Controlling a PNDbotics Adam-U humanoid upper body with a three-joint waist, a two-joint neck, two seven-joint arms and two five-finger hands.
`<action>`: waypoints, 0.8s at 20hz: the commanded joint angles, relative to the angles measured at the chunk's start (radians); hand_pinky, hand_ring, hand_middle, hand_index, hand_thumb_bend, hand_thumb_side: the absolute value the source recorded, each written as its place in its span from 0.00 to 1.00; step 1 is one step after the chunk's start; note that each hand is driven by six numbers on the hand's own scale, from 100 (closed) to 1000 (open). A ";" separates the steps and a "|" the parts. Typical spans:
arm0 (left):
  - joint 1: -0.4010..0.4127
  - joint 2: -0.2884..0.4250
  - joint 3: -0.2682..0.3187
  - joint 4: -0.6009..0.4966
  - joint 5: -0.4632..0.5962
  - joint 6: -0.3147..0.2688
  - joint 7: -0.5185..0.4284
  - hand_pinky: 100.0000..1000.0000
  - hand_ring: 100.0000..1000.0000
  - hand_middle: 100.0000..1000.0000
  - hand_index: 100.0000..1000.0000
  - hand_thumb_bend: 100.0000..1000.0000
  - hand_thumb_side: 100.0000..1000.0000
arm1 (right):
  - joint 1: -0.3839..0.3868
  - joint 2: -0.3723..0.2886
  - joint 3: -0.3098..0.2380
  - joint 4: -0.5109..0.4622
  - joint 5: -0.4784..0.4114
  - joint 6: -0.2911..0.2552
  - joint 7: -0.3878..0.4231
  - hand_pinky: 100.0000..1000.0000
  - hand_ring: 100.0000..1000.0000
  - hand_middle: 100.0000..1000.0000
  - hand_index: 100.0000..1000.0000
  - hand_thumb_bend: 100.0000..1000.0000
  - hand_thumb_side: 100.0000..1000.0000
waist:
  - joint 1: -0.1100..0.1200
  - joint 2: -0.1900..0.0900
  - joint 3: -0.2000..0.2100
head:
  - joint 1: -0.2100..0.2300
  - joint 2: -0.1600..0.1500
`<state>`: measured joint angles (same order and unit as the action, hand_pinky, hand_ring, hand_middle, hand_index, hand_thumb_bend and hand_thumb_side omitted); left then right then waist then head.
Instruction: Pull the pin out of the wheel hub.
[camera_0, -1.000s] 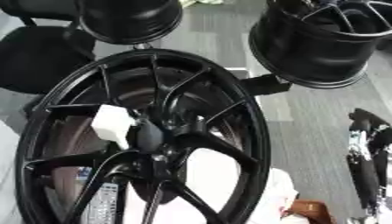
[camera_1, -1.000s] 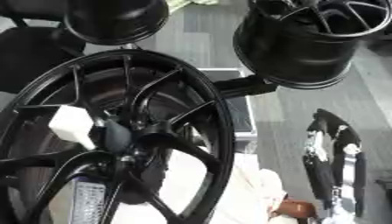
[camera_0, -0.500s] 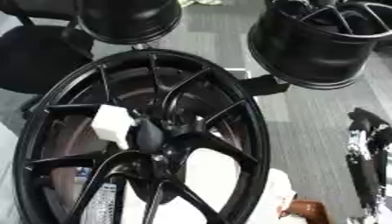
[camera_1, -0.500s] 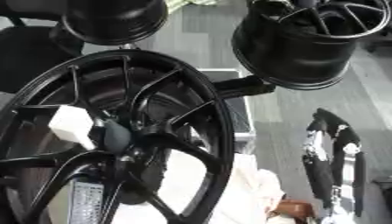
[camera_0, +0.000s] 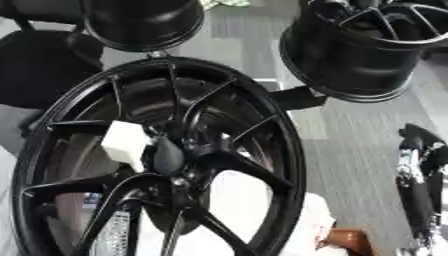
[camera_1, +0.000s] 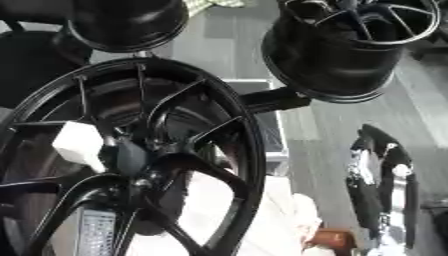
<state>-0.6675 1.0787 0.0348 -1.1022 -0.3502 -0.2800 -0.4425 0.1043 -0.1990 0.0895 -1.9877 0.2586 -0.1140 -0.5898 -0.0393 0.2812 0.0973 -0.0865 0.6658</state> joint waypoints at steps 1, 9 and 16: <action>-0.011 0.025 0.005 -0.014 -0.015 -0.019 0.004 0.84 0.85 0.85 0.94 0.00 0.16 | -0.007 -0.008 -0.005 -0.012 -0.003 0.000 0.001 0.89 0.83 0.65 0.74 0.00 0.69 | 0.004 -0.013 0.000 | 0.002 -0.014; -0.030 0.015 -0.005 -0.100 0.126 -0.008 0.030 0.77 0.76 0.73 0.79 0.00 0.17 | -0.005 -0.009 -0.005 -0.012 -0.002 0.001 0.001 0.89 0.83 0.65 0.74 0.00 0.69 | 0.004 -0.015 0.002 | 0.000 -0.013; -0.067 0.018 -0.027 -0.411 0.325 -0.012 -0.012 0.74 0.71 0.68 0.77 0.00 0.20 | -0.001 -0.015 -0.004 -0.012 0.001 -0.001 0.000 0.89 0.83 0.65 0.74 0.00 0.69 | 0.006 -0.016 0.003 | 0.000 -0.014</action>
<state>-0.7149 1.0621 0.0033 -1.4481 -0.0605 -0.2934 -0.4465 0.1036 -0.1986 0.0896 -1.9877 0.2577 -0.1138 -0.5898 -0.0386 0.2813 0.0993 -0.0865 0.6657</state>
